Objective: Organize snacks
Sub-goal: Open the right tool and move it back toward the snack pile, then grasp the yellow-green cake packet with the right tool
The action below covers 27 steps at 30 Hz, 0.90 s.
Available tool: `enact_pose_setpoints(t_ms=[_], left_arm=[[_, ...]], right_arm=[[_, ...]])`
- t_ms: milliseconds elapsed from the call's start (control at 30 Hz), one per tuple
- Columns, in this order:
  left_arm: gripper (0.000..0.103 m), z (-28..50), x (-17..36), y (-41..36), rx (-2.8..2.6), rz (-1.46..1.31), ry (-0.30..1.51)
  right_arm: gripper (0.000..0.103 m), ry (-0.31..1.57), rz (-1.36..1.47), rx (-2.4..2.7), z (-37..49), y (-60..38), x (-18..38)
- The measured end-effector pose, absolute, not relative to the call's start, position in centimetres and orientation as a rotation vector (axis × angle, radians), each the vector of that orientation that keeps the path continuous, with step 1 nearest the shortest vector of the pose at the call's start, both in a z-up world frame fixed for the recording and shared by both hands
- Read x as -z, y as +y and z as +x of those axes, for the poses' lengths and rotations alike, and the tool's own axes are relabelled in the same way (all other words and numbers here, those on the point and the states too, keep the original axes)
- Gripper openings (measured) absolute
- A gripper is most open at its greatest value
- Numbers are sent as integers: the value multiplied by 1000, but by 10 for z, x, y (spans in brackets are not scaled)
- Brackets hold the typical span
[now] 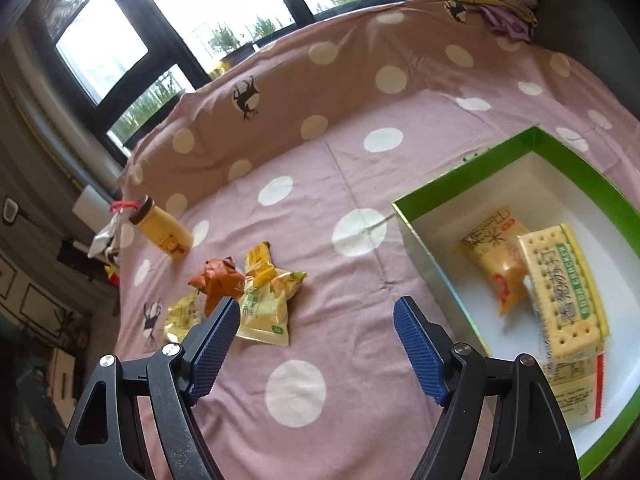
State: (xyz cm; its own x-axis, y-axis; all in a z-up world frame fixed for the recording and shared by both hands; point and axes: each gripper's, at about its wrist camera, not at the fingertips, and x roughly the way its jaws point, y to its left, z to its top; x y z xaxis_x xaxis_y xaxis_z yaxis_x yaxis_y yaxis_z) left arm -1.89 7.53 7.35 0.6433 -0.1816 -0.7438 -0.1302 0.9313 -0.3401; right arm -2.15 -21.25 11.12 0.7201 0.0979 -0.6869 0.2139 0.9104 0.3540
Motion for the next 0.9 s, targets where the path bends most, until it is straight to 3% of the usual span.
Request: enact_pose_setpoints(t_ms=[333, 500, 567, 633, 833, 900], left_arm=[[99, -16, -64, 80, 21, -383, 901], [99, -15, -65, 81, 30, -400, 899], [99, -14, -64, 81, 22, -399, 906], [99, -14, -64, 81, 25, -399, 907], [99, -14, -63, 79, 32, -398, 911], [99, -14, -63, 79, 34, -398, 914]], right_arm=[[81, 967, 398, 81, 54, -158, -33], [81, 916, 394, 50, 64, -154, -25], [71, 917, 385, 40, 67, -152, -22], [49, 911, 346, 41, 69, -148, -23], [19, 928, 469, -24, 55, -159, -29], [13, 939, 488, -62, 46, -160, -35]])
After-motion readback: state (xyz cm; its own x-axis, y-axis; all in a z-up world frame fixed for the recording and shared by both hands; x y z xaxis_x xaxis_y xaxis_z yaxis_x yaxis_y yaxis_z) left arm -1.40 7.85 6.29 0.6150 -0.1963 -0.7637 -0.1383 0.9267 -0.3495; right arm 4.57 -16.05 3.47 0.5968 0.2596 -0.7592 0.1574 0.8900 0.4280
